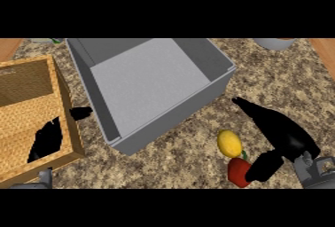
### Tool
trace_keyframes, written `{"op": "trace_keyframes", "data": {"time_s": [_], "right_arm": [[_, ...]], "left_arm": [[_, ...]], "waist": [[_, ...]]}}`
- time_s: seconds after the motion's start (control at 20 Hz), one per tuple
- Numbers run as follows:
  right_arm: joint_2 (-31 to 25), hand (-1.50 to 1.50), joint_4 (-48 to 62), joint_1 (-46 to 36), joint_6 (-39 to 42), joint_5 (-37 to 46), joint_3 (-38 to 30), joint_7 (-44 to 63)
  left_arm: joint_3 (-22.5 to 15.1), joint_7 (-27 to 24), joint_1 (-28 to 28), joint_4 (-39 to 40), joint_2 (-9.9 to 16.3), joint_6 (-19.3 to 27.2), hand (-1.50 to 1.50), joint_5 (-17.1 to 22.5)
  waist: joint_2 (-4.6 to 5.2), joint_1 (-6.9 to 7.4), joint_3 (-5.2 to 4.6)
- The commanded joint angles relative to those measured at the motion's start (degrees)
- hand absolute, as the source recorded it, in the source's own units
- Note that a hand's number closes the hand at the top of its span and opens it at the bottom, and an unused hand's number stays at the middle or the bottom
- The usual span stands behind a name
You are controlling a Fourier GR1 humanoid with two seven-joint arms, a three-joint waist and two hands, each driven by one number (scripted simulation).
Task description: Pick the lemon from the cutting board and place it in the cardboard box
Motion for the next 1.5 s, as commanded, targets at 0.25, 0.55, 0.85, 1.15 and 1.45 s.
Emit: {"op": "trace_keyframes", "data": {"time_s": [0.25,0.55,0.85,1.15,1.45], "right_arm": [[9.54,-1.50,1.85,-0.51,4.89,8.53,0.17,8.11],[10.04,-1.50,2.60,3.68,9.93,11.56,-4.60,3.33],[14.04,-1.50,3.42,8.76,6.84,18.77,-4.12,-2.41],[15.47,-1.50,4.80,12.30,6.76,22.77,-6.04,-6.29],[19.44,-1.50,8.30,10.13,9.24,25.64,-9.23,-8.76]], "left_arm": [[4.38,-0.76,-2.06,0.42,0.35,-2.61,0.00,0.03],[3.00,-2.37,2.16,-1.14,-3.58,-1.59,0.00,-3.25],[4.41,-3.04,-2.21,3.37,-5.04,-1.56,0.00,-4.81],[6.28,-4.66,0.26,0.91,-4.07,-4.64,0.00,-3.99],[5.36,0.22,2.21,-4.21,-5.99,-5.41,0.00,-5.42]], "waist": [[0.04,-0.07,0.07],[0.04,-0.13,0.08],[0.06,-0.28,0.08],[0.03,-0.24,0.09],[0.03,-0.08,0.09]]}}
